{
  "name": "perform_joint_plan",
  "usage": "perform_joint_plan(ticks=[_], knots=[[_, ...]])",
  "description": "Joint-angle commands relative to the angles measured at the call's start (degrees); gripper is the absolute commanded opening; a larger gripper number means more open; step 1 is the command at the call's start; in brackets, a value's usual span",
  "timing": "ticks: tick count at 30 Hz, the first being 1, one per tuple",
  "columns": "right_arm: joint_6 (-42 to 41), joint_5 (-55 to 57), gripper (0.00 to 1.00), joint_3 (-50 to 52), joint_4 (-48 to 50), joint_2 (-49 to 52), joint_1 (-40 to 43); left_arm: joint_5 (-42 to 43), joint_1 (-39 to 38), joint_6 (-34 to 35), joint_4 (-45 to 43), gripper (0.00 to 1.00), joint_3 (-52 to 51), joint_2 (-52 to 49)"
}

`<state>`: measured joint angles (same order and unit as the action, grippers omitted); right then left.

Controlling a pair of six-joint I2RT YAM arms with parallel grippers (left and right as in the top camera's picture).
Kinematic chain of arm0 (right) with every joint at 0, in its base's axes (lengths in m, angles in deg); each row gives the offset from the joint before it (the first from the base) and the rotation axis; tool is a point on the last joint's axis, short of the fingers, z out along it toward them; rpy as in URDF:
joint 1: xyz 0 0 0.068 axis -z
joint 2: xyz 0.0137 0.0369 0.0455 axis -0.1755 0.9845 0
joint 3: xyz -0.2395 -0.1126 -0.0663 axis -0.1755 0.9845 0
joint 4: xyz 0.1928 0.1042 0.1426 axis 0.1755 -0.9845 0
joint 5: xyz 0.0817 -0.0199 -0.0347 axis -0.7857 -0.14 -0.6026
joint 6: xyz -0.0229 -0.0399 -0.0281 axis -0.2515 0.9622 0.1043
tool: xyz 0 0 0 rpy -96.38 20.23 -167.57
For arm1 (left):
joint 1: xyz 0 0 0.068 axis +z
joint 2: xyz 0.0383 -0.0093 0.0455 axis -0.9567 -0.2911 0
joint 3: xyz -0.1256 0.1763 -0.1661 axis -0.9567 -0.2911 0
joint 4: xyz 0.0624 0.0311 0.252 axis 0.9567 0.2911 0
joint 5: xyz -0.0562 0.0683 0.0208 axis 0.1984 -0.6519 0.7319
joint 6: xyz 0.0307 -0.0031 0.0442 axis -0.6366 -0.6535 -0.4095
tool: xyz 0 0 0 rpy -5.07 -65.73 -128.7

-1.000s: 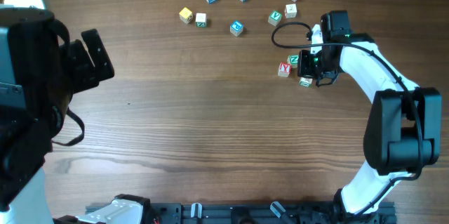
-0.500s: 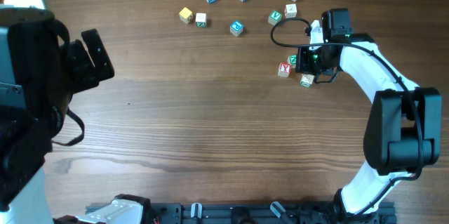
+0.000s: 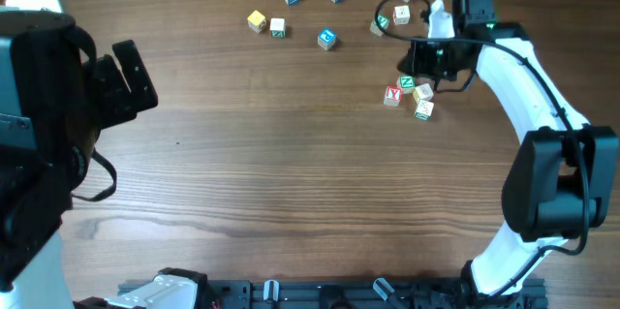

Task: Form a circle
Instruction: 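Raise the right gripper and swing it to the upper block cluster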

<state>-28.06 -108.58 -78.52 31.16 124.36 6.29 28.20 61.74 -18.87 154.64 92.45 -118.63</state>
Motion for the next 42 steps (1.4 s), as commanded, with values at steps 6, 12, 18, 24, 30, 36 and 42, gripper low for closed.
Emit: perform_joint_plan(ticks=[6,12,18,24,30,36,42], knots=[[-4.07,5.86,0.49,-8.44,-0.02,-1.49,-6.58,-0.72,0.26,-0.11,0.02,1.0,-0.02,-0.02],[-6.05,11.32,0.62,-11.8,3.65,-1.25,-10.03,-0.72,0.26,-0.11,0.02,1.0,-0.02,-0.02],[-6.84,11.1,0.67,-17.03,5.49,4.59,-10.05,-0.72,0.26,-0.11,0.02,1.0,-0.02,-0.02],[-5.35,9.57,0.69,-35.5,-2.27,17.88,-10.54,-0.72,0.26,-0.11,0.02,1.0,-0.02,-0.02],[-4.96,8.94,0.69,-45.13,2.73,28.13,-14.36,-0.72,0.26,-0.11,0.02,1.0,-0.02,-0.02],[-4.57,10.05,0.73,-45.81,12.61,32.89,-18.27,-0.72,0.26,-0.11,0.02,1.0,-0.02,-0.02],[-0.09,16.59,0.8,-45.81,27.54,40.06,-21.14,-0.72,0.26,-0.11,0.02,1.0,-0.02,-0.02]])
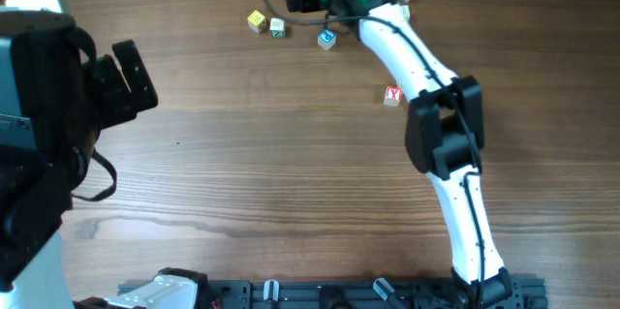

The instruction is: Form a circle

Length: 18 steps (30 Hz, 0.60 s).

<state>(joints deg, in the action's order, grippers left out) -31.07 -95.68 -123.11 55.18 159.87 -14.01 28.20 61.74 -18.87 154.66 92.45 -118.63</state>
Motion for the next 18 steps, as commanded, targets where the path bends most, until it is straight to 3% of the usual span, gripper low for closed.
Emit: perform_joint_plan(ticks=[1,8,18], knots=[[3.28,4.55,0.8,-1.22,5.42,5.9,-1.05,-0.72,0.26,-0.11,0.0,1.0,-0.02,-0.02],[3.23,7.5,0.79,-1.22,17.62,13.57,-1.11,-0.72,0.26,-0.11,0.0,1.0,-0.02,-0.02],[3.69,8.83,0.68,-1.22,23.06,16.59,-1.11,-0.72,0.26,-0.11,0.0,1.0,-0.02,-0.02]])
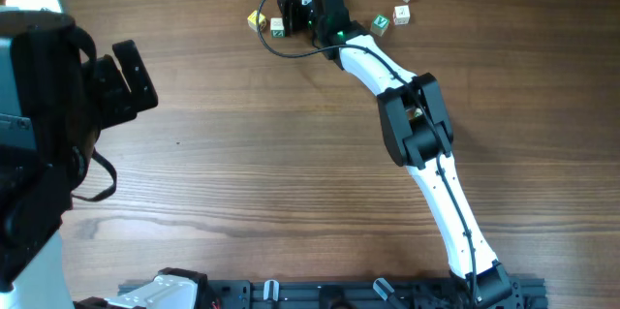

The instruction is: Form a circle

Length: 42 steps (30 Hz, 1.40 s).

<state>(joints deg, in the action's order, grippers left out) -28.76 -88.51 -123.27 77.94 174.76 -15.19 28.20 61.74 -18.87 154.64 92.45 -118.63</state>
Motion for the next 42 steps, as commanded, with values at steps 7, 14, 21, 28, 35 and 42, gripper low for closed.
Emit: perform_joint_plan(ticks=[7,14,21,28,35,42], knots=[[1.33,1.81,0.46,-2.95,0.92,1.68,0.0,-0.72,0.26,-0.11,0.02,1.0,-0.02,-0.02],[1.33,1.79,0.34,-5.97,-1.88,1.66,-0.02,-0.72,0.26,-0.11,0.02,1.0,-0.02,-0.02],[3.45,1.14,0.53,-6.54,-4.02,1.66,-0.02,-0.72,0.26,-0.11,0.02,1.0,-0.02,-0.02],[7.45,1.18,0.51,-6.45,-3.52,1.7,-0.57,-0.72,0.26,-0.11,0.0,1.0,-0.02,-0.02],[7.34,1.2,0.5,-6.45,-1.84,3.43,-0.94,-0.72,0.26,-0.11,0.02,1.0,-0.02,-0.02],[7.23,1.44,0.48,-6.45,-0.59,4.46,-1.16,-0.72,0.26,-0.11,0.0,1.0,-0.02,-0.02]])
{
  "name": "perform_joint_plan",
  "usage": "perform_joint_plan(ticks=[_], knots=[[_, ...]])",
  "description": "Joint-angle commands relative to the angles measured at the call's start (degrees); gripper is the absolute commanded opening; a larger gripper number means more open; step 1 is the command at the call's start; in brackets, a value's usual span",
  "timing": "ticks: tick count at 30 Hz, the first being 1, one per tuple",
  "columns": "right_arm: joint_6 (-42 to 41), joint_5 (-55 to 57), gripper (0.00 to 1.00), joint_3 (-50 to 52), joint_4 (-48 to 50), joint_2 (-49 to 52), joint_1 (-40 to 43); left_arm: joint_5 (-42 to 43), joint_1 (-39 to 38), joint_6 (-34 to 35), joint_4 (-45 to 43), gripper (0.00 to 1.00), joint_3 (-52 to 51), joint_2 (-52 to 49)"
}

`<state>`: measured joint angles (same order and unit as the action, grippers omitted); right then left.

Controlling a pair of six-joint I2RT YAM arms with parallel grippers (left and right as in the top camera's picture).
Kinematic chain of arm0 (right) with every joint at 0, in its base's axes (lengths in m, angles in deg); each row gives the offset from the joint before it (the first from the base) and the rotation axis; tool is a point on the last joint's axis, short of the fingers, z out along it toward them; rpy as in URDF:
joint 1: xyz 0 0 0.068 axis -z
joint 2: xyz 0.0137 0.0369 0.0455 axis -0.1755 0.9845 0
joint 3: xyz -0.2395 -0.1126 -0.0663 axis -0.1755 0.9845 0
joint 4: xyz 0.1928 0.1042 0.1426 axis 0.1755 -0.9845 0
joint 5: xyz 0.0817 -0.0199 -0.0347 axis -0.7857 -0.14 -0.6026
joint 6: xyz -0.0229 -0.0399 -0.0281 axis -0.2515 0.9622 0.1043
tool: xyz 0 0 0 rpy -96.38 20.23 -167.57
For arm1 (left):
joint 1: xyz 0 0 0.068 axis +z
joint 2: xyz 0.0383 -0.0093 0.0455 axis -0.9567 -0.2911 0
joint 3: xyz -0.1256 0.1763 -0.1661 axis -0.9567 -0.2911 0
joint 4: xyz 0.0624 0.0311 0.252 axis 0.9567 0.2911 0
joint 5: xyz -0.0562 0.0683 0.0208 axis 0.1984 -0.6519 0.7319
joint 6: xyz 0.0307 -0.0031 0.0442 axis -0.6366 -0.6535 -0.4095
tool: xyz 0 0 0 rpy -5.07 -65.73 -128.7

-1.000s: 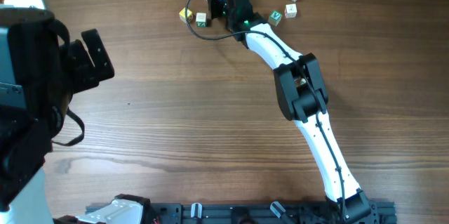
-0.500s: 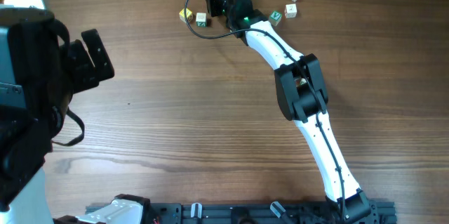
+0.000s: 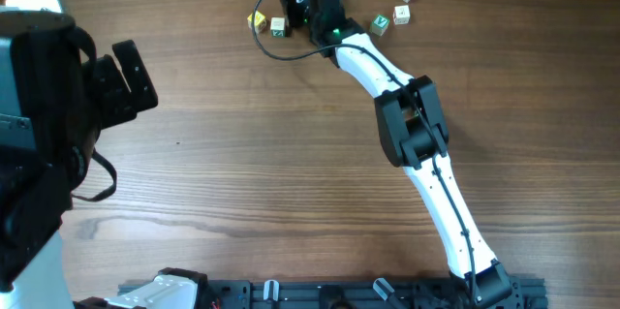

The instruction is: Form a circle

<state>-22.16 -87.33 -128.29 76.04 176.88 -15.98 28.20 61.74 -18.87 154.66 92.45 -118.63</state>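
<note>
Small lettered cubes lie scattered along the far edge of the table. A cream cube, a yellow cube (image 3: 257, 20) and a green-marked cube (image 3: 278, 27) lie left of my right gripper (image 3: 289, 4). That gripper is reached far out among them, and its dark fingers hide whether anything is between them. A yellow-green cube, two pale cubes (image 3: 401, 14) and a green cube (image 3: 381, 24) lie right of the wrist. My left gripper (image 3: 131, 77) is held at the left side, away from the cubes.
The right arm's white links (image 3: 426, 169) stretch diagonally from the near right corner to the far middle and cover part of the table. A black cable (image 3: 266, 43) loops beside the wrist. The left arm's dark body (image 3: 44, 106) fills the left edge.
The right wrist has edged slightly toward the far edge, still among the left group of cubes. The visible cubes lie as before. The left arm has not moved.
My right gripper was first at the far right, above a cluster of cubes near the table's middle right. Then it stood at the far middle by the left group. Since then it has stayed among those cubes, the arm covering the middle-right spot.
</note>
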Motion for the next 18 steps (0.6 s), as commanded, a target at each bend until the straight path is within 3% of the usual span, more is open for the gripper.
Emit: perform_joint_plan(ticks=[1,9,18], knots=[[0.52,0.52,0.47,-1.42,1.73,2.38,-0.37,-0.72,0.26,-0.11,0.0,1.0,-0.02,-0.02],[1.77,4.5,0.29,-1.44,2.32,2.14,-0.37,-0.72,0.26,-0.11,0.0,1.0,-0.02,-0.02],[2.45,4.46,0.18,-1.44,-5.46,-6.29,-0.35,-0.72,0.26,-0.11,0.0,1.0,-0.02,-0.02]])
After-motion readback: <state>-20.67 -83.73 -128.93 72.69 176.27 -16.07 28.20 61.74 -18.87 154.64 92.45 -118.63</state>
